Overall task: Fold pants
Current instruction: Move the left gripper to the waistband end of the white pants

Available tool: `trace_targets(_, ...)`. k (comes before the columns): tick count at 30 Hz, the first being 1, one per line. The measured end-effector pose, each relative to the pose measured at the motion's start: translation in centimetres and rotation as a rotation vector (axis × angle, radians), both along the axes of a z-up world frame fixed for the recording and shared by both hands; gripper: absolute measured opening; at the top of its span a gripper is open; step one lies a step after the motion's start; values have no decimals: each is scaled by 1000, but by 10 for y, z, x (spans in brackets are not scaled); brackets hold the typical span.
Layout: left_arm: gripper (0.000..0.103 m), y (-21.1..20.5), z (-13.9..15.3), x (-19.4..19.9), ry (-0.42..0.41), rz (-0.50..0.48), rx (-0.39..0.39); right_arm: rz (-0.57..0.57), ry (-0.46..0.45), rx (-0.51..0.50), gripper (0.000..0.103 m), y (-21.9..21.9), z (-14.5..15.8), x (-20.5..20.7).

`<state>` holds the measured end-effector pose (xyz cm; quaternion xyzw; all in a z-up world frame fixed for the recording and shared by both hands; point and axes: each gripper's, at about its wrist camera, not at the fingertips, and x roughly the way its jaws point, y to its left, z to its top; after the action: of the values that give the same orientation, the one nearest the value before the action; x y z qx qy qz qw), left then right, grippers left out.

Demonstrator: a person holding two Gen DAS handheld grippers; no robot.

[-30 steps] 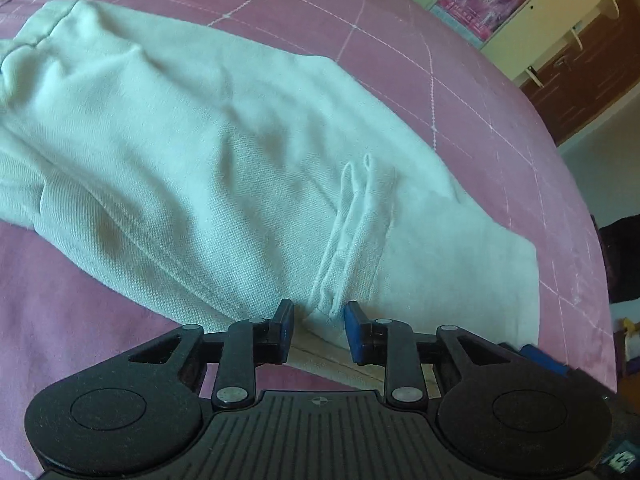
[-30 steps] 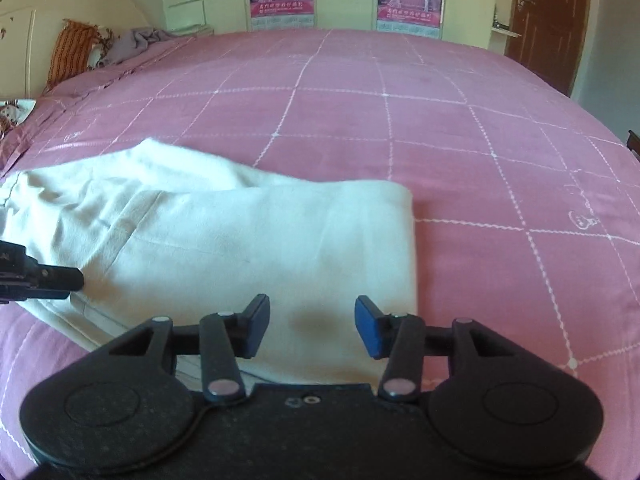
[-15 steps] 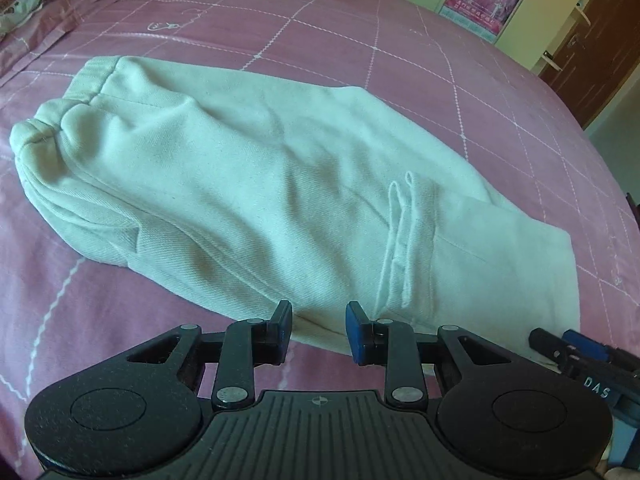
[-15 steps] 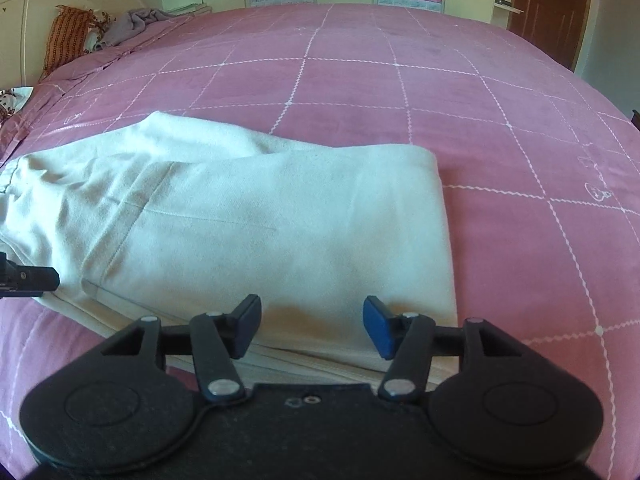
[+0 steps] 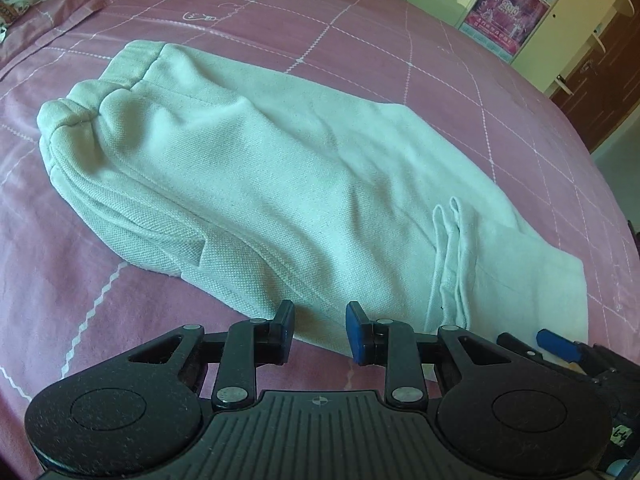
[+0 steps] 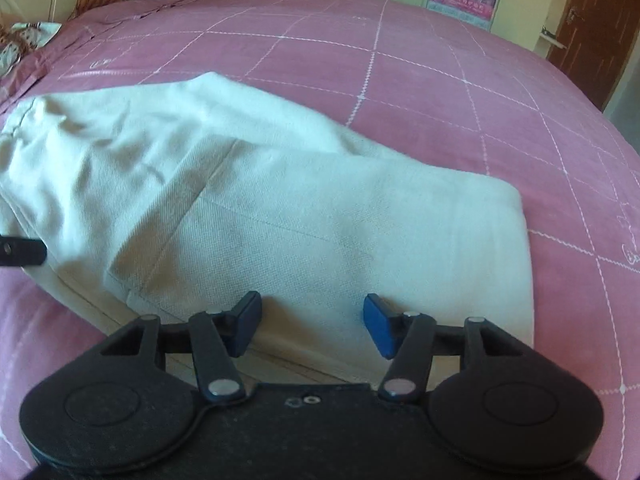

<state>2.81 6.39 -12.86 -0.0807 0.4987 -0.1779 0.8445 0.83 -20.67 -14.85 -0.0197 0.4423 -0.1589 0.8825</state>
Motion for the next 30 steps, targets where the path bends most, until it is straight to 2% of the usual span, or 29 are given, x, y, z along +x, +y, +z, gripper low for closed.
trace_targets(5, 29, 25, 6, 8, 12, 46, -49, -13, 12, 12, 59, -2, 1, 2)
trace_targets(8, 29, 45, 9, 14, 9, 112, -66, -23, -2, 7, 59, 0, 0, 0)
trace_targets(12, 29, 66, 1, 25, 49, 174, -85, -34, -21, 7, 59, 0, -1, -2)
trace_targets(17, 30, 89, -15, 34, 121, 256, -202, -29, -33, 12, 59, -2, -2, -4)
trace_targets(19, 31, 92, -15, 36, 117, 273, -214, -30, -34, 14, 59, -2, -2, -4)
trace_targets(21, 34, 94, -14, 41, 92, 283, -198, -29, -35, 15, 59, -2, -1, -4)
trace_targets(24, 42, 104, -16, 49, 105, 325, -215, -29, -37, 17, 59, -2, -2, -5)
trace_targets(26, 56, 112, -19, 52, 112, 355, -221, -28, -38, 19, 59, -2, -1, -6)
trace_targets(30, 60, 131, -29, 56, 123, 433, -245, -29, -41, 20, 59, -2, -1, -6)
